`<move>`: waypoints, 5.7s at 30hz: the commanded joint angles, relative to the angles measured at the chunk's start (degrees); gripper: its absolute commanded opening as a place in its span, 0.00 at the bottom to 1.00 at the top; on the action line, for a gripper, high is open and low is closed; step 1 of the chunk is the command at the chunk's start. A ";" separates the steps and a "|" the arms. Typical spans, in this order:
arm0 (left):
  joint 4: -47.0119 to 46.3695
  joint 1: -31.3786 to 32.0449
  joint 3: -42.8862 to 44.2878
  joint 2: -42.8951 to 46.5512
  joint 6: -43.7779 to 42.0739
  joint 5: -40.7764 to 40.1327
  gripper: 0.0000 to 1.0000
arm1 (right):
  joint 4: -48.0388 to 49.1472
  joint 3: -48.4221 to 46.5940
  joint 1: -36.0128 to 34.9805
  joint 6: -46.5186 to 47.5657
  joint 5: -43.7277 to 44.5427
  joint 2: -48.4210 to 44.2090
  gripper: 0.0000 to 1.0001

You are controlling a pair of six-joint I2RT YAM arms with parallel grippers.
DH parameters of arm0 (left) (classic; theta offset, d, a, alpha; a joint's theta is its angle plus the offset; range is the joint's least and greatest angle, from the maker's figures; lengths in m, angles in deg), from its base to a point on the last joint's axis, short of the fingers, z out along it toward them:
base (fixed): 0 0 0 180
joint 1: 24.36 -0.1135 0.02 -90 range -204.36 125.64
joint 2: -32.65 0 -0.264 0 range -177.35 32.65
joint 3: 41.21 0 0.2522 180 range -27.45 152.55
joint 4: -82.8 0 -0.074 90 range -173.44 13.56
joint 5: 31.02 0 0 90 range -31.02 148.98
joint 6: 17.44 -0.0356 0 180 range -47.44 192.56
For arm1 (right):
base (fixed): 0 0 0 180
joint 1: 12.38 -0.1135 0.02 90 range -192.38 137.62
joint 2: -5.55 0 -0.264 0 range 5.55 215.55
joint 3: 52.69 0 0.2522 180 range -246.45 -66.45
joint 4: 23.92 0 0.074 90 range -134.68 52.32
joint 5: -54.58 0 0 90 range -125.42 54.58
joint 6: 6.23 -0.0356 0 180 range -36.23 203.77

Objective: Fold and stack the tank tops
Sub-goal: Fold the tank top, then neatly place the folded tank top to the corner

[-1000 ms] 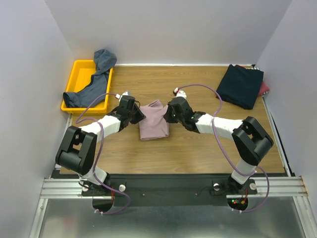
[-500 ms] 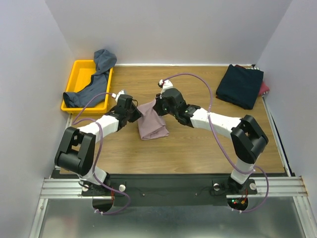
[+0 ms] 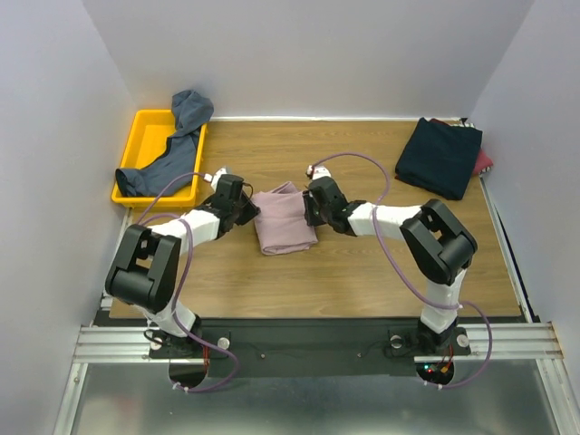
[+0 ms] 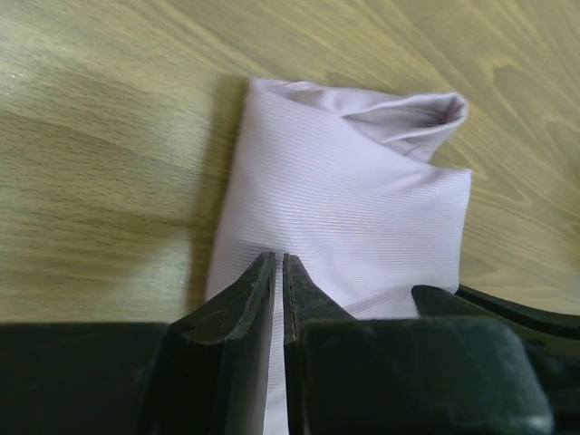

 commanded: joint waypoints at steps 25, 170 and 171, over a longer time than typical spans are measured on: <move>0.37 12.68 -2.34 6.68 -0.16 3.50 0.20 | 0.60 -12.71 10.10 -6.65 -14.76 7.78 0.82; 4.41 12.25 -4.62 -0.96 -1.74 -4.94 0.02 | 0.69 19.45 9.67 -29.41 -17.93 -19.64 0.93; 3.45 12.25 -5.50 -1.49 -1.56 -3.89 0.01 | 1.65 19.80 9.05 -30.29 -17.58 -18.42 0.93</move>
